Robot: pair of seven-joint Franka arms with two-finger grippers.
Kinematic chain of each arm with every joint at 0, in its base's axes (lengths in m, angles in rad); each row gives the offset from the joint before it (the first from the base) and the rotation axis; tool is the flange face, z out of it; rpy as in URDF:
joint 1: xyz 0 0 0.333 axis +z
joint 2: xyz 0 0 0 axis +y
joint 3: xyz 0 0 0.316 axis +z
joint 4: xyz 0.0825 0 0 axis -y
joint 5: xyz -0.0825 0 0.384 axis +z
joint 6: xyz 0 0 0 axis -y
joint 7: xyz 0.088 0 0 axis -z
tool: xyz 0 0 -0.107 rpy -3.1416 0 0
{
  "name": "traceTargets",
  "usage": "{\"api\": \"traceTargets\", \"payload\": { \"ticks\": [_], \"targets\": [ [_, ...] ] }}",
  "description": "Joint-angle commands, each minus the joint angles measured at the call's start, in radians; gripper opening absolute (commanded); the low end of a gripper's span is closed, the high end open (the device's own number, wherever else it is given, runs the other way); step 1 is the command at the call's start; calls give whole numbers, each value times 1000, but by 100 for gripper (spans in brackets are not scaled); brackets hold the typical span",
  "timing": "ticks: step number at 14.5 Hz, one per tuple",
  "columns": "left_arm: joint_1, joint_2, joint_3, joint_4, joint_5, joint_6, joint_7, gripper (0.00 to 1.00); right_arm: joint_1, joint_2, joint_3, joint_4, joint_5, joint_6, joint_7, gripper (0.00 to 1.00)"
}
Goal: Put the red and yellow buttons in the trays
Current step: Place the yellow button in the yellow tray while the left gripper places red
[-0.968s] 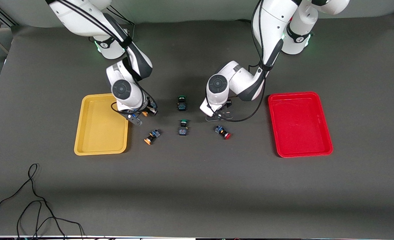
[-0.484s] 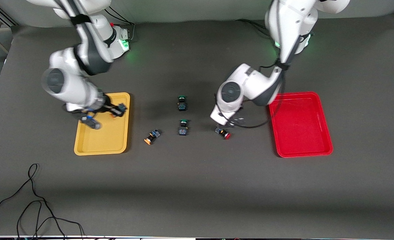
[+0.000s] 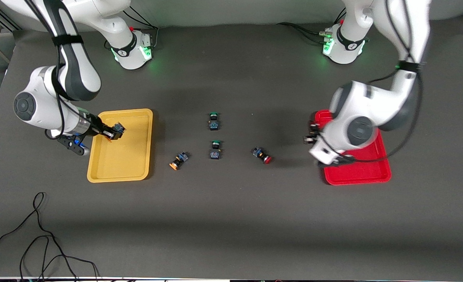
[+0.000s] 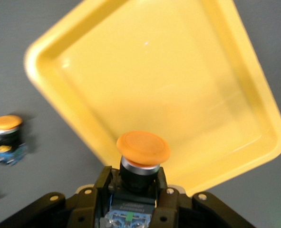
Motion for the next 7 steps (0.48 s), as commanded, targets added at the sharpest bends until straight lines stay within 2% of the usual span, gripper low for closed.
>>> {"api": "traceTargets", "payload": {
  "ticks": [1, 4, 7],
  "targets": [
    [113, 11, -10, -48, 59, 32, 159, 24, 13, 69, -25, -29, 25, 75, -57, 30],
    [127, 100, -9, -65, 119, 199, 166, 25, 15, 121, -23, -84, 25, 188, -58, 30],
    [126, 146, -5, -94, 122, 307, 165, 26, 15, 189, -23, -115, 39, 257, -60, 30]
  ]
}}
